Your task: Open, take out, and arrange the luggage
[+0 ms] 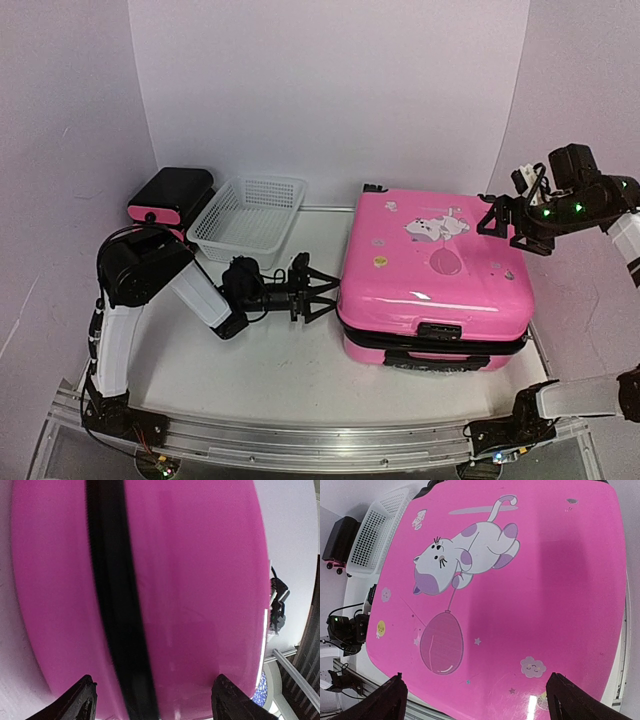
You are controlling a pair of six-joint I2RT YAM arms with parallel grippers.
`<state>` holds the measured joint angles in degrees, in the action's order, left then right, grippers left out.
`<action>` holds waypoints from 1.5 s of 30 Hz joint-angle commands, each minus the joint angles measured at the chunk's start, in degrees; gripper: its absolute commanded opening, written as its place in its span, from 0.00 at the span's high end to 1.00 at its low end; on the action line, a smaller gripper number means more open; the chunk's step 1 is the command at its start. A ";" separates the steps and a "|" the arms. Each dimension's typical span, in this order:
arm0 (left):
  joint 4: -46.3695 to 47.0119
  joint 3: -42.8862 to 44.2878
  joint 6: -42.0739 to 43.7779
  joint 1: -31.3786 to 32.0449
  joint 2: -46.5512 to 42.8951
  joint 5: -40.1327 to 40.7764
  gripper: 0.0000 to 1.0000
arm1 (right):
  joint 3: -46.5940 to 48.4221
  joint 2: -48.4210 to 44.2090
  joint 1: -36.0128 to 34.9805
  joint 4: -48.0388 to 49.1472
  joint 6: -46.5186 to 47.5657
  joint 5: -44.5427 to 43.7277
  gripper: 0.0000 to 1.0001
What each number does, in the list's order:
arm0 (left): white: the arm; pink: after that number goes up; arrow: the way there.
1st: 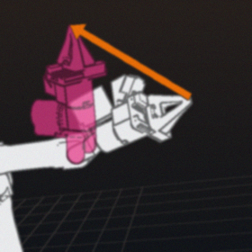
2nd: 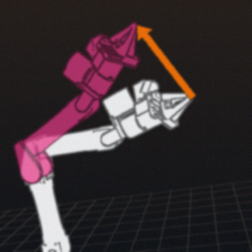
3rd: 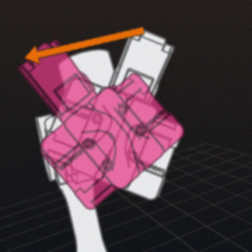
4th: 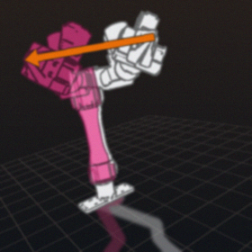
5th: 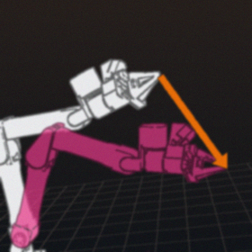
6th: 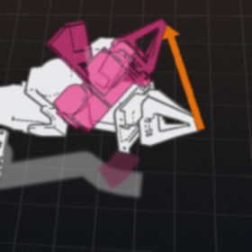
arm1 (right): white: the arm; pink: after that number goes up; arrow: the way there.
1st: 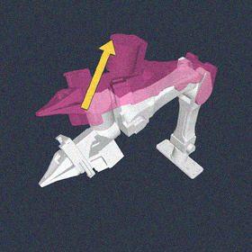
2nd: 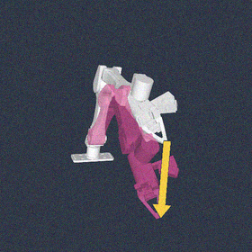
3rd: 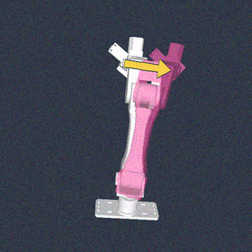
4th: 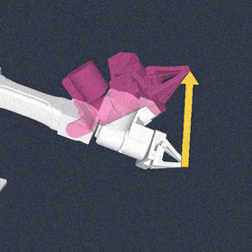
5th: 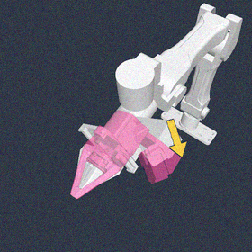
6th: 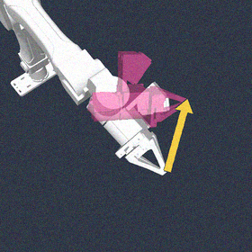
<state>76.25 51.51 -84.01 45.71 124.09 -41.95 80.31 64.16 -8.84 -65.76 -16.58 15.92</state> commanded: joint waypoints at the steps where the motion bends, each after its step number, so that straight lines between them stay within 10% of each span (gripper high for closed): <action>1: 6.57 2.17 -0.35 1.48 -4.35 -0.41 0.22 | 1.12 -1.10 -0.47 1.54 -0.72 1.30 0.02; 17: 6.62 10.57 -2.50 4.38 -12.35 -5.40 0.25 | 3.58 -1.12 -4.06 -0.87 0.79 0.41 0.02; 29: 6.45 23.00 -5.09 4.56 -7.90 -5.43 0.26 | 16.77 11.78 -48.42 -9.55 13.12 -44.33 0.02; 34: 5.46 19.29 -2.84 2.56 -9.32 -5.16 0.31 | 17.30 15.33 -56.28 -10.28 16.01 -52.58 0.02; 45: -35.86 1.32 30.86 -0.31 -24.35 0.55 0.32 | 8.56 21.05 -56.55 -4.36 13.02 -44.31 0.02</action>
<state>57.14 54.68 -68.29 44.62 104.81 -45.19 89.03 83.42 -65.19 -72.84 -3.01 -28.75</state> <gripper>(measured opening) 0.691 0.983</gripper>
